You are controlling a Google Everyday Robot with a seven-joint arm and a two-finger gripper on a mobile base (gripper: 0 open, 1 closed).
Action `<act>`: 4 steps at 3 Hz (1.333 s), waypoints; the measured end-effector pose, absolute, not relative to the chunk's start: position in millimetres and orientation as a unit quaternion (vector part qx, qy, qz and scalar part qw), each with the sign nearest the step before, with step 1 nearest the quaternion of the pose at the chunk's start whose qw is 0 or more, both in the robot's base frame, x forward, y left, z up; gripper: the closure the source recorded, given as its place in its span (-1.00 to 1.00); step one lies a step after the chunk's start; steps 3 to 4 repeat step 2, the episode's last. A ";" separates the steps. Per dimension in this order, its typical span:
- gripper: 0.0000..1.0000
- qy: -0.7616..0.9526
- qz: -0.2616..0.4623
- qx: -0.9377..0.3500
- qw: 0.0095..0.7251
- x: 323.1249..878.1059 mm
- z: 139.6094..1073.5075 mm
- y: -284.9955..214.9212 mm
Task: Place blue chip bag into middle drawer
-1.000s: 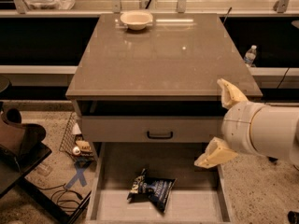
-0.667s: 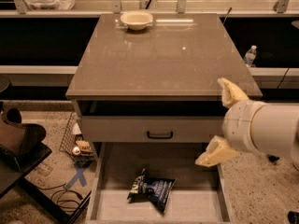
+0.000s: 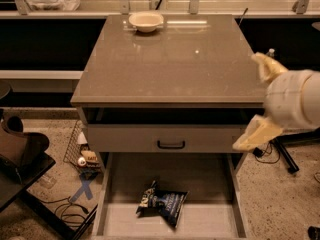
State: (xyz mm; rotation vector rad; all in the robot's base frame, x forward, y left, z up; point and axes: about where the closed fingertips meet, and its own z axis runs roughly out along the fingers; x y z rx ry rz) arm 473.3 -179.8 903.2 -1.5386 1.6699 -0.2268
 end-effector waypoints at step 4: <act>-1.00 0.602 -0.109 -0.676 0.411 494.5 980.5 -213.4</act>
Offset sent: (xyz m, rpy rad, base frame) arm 0.0252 -0.0543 0.1254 -0.1453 -0.1046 0.2049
